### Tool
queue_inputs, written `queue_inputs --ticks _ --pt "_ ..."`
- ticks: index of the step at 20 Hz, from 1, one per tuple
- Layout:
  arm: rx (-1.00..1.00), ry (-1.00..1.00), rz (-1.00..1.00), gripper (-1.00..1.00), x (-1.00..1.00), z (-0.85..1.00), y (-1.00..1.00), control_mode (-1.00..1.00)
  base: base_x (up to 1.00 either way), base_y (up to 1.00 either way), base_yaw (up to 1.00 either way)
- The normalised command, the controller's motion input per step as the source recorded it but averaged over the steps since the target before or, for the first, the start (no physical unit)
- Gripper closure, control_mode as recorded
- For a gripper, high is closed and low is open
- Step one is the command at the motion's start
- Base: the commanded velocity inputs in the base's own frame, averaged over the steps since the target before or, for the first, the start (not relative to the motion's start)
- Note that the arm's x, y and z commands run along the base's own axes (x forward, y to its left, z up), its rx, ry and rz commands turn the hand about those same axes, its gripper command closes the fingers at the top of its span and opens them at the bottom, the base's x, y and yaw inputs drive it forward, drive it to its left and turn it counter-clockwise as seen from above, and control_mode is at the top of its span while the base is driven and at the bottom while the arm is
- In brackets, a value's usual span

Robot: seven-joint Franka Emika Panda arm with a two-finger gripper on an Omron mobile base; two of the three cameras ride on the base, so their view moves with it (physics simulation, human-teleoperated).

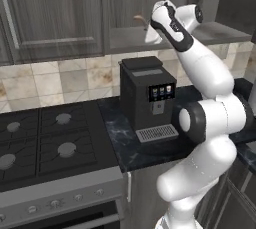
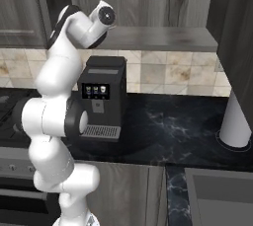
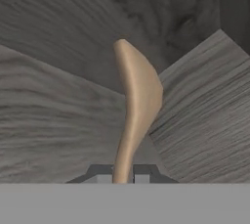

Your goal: Organize the utensils by type. Pick up the wooden spoons from the counter and place them in the open cabinet. Then pick up the metallic utensils from the counter and place them in the open drawer.

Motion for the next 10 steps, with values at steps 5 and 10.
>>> queue_inputs --ticks 5,10 --pt "0.0 0.02 0.01 1.0 0.32 -0.09 0.21 -1.0 0.0 0.0 0.0" --pt "0.0 0.05 0.0 1.0 0.28 -0.01 0.26 -1.0 0.0 0.0 0.0"
